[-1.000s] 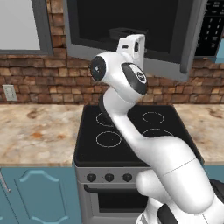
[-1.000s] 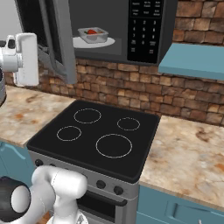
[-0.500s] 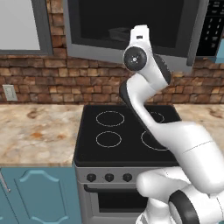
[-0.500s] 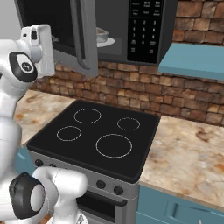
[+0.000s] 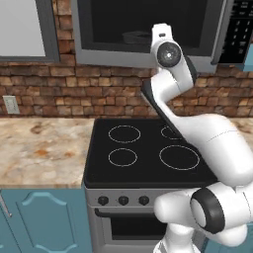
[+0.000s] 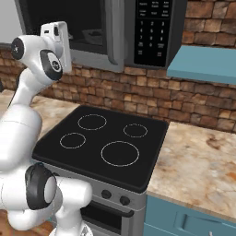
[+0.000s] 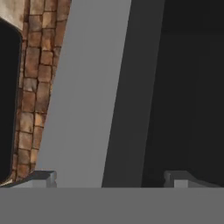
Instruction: Place the tupperware containing the chicken drumstick and bell pepper meal in the microwave. Close the microwave door and press the start button to reheat the meal.
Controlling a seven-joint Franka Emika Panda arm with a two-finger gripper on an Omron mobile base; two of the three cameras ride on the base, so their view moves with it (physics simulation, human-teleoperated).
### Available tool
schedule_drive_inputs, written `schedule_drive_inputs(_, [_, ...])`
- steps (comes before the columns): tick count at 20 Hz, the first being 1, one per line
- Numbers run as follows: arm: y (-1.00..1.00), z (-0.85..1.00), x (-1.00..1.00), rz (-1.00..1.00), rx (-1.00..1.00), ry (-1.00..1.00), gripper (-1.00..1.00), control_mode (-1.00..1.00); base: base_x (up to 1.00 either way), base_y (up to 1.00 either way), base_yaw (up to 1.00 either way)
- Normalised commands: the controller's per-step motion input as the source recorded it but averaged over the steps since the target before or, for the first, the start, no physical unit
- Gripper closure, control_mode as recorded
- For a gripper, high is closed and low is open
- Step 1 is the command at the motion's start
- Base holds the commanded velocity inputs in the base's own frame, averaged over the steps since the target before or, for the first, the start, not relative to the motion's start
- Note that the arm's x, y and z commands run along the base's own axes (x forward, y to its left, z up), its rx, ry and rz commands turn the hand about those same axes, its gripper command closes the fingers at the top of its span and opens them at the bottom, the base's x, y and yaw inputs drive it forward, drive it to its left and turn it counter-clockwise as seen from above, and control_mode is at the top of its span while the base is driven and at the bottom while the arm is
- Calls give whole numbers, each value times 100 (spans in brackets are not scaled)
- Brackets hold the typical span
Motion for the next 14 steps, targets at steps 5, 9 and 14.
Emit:
schedule_drive_inputs(5, [0,0,76,0,0,19,-100,-100,0,0,0])
schedule_drive_inputs(9, [0,0,71,0,0,20,-100,-100,0,0,0])
schedule_drive_inputs(14, [0,0,70,0,0,17,-100,-100,0,0,0])
